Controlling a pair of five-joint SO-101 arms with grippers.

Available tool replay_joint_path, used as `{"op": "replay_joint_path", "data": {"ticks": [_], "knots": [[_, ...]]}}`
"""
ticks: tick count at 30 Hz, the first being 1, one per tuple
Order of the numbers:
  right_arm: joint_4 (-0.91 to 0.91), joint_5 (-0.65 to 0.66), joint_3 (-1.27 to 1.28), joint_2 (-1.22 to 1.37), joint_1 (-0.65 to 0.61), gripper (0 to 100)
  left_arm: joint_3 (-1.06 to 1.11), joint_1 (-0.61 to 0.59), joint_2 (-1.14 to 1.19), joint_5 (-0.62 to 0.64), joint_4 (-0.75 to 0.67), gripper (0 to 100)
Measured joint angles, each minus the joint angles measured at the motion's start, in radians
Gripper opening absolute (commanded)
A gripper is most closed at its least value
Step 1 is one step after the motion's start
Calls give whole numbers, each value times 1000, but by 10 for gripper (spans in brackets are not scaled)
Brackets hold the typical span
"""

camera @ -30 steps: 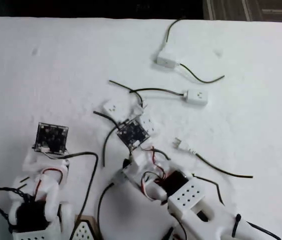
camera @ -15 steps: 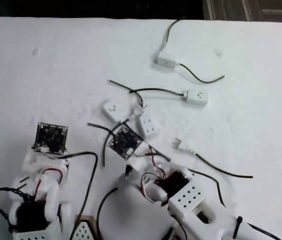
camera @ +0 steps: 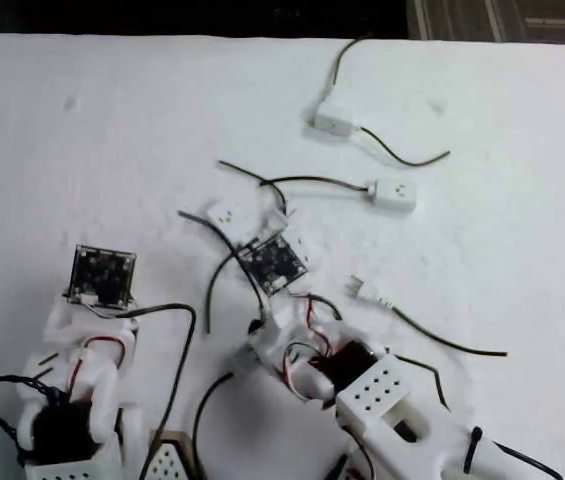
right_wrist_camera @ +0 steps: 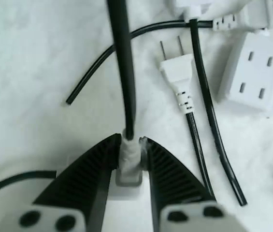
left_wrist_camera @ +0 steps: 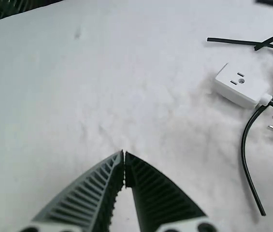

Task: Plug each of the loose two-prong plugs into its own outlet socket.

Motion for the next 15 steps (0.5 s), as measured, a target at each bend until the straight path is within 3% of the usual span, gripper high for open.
{"op": "replay_joint_path", "data": {"ticks": [8,15], "knots": [[-212,-17,14,14,0,17,0,0,0,0,0,26],[-233,-17,-2,17,-8,17,0,0,0,0,0,26]]}}
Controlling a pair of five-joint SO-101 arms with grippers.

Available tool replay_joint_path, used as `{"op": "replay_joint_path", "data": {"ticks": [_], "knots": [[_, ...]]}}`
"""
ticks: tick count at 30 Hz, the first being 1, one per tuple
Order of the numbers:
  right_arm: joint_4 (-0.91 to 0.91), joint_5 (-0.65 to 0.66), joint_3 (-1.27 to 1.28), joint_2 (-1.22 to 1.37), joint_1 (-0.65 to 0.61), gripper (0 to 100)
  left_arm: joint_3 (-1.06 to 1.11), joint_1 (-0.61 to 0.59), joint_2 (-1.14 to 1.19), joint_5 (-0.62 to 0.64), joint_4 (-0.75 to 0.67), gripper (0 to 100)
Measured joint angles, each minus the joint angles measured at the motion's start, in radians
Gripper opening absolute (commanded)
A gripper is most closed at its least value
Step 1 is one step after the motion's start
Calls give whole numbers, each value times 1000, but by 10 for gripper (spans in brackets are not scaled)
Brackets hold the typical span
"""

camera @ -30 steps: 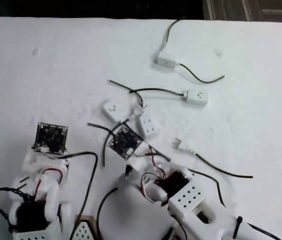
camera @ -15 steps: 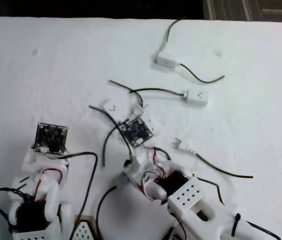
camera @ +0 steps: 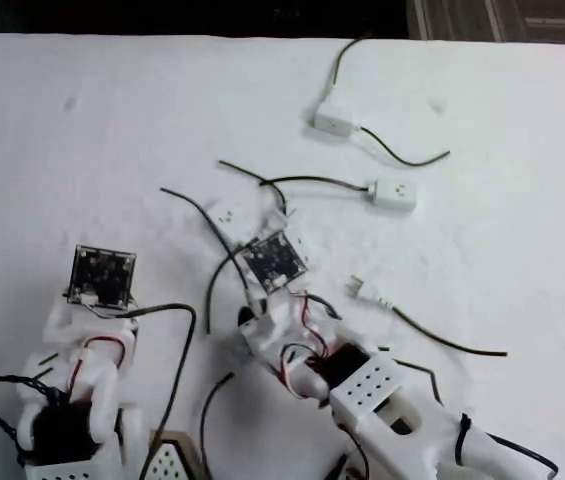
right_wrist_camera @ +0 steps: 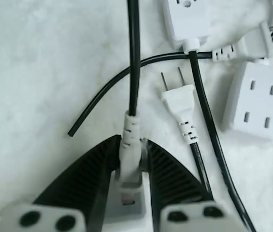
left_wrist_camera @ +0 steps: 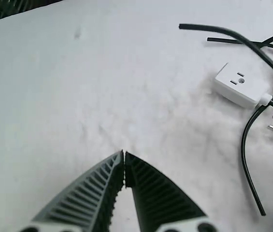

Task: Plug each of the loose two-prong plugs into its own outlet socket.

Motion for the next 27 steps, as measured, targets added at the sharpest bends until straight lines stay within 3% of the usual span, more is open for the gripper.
{"op": "replay_joint_path", "data": {"ticks": [21,27], "knots": [[344,101,-60,-14,5,18,0,0,0,0,0,26],[364,103,-54,-196,2,17,0,0,0,0,0,26]]}}
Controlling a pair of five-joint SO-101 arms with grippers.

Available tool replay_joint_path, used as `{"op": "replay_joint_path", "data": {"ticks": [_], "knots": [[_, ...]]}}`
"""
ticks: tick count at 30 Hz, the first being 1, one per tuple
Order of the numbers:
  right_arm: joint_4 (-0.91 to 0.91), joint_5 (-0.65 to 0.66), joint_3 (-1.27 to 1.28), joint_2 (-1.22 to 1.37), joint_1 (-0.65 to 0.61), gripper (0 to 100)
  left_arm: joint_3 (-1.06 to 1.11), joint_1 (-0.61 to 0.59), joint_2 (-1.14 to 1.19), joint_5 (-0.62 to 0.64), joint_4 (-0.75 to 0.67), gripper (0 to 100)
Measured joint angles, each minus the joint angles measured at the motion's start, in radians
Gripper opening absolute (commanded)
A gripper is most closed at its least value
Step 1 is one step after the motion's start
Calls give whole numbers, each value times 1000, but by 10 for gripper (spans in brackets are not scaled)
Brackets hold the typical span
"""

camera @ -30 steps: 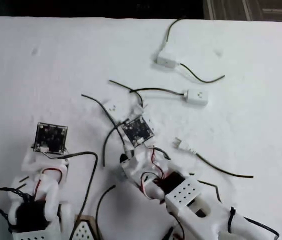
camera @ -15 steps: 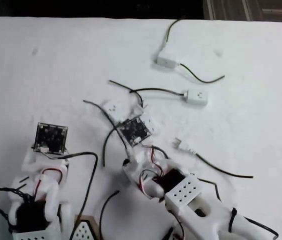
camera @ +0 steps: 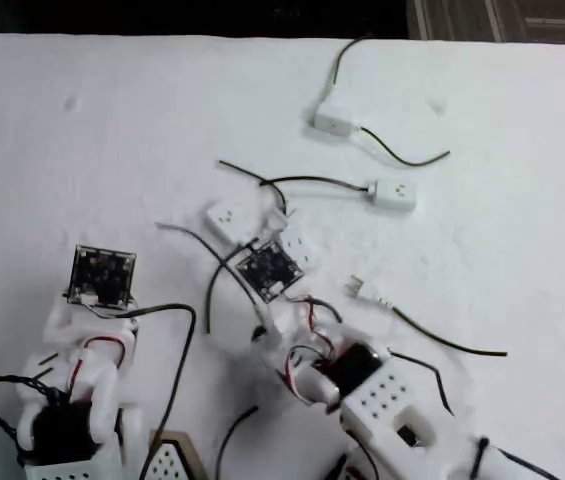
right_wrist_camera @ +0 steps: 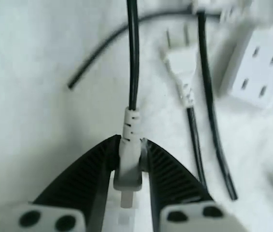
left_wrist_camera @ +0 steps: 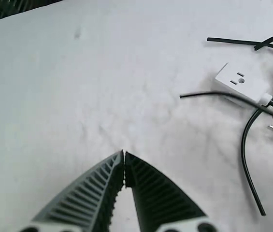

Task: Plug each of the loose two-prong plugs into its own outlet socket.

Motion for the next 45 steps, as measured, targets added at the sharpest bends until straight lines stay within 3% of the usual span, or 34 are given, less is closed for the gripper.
{"op": "replay_joint_path", "data": {"ticks": [11,17,22,32,45], "knots": [[25,0,0,-489,0,17,0,0,0,0,0,26],[97,0,0,-651,0,17,-20,23,0,31,-68,26],[104,0,0,-701,-14,17,-91,184,0,95,-78,26],[138,0,0,-706,-123,17,-121,615,0,89,-78,26],[209,6,2,-720,-126,17,-149,875,3,-95,-75,26]]}}
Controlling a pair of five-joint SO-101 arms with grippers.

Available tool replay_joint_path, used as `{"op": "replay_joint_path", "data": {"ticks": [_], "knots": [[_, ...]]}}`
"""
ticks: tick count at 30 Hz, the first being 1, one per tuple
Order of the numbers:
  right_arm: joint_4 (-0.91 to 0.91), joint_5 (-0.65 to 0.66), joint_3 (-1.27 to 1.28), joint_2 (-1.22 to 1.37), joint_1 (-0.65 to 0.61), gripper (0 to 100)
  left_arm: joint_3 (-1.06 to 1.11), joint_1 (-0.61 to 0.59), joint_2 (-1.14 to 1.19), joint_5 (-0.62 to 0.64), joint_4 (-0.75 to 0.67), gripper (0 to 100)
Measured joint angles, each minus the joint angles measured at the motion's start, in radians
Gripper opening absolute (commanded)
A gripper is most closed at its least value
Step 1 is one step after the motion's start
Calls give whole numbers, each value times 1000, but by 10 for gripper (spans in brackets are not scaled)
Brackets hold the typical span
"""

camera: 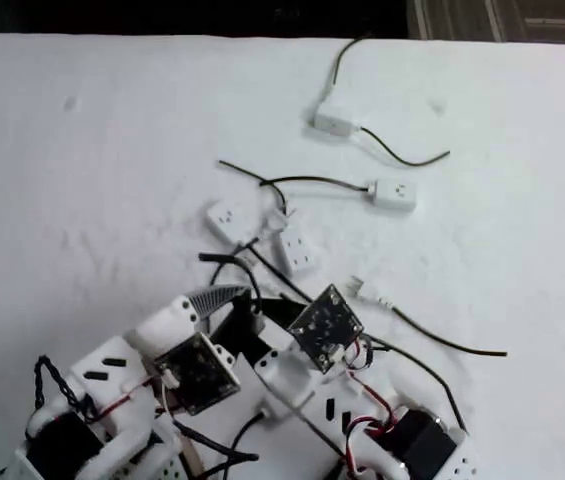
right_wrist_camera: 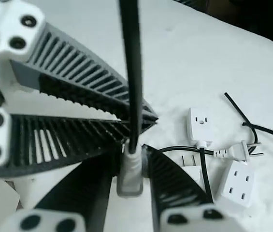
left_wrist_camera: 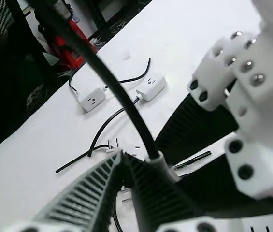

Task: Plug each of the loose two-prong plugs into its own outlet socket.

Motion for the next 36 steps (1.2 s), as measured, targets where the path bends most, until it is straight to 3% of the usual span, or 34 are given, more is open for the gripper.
{"op": "replay_joint_path", "data": {"ticks": [16,23,27,32,36], "knots": [[5,0,6,2,-5,17,-141,38,-18,-38,75,23],[5,0,-5,8,8,17,-150,-175,-18,-38,80,23],[8,0,-72,8,115,17,-150,-255,-18,-38,118,41],[14,0,-117,6,334,17,-150,-285,-18,-38,212,265],[61,0,-161,6,491,17,-121,-362,-18,26,230,264]]}}
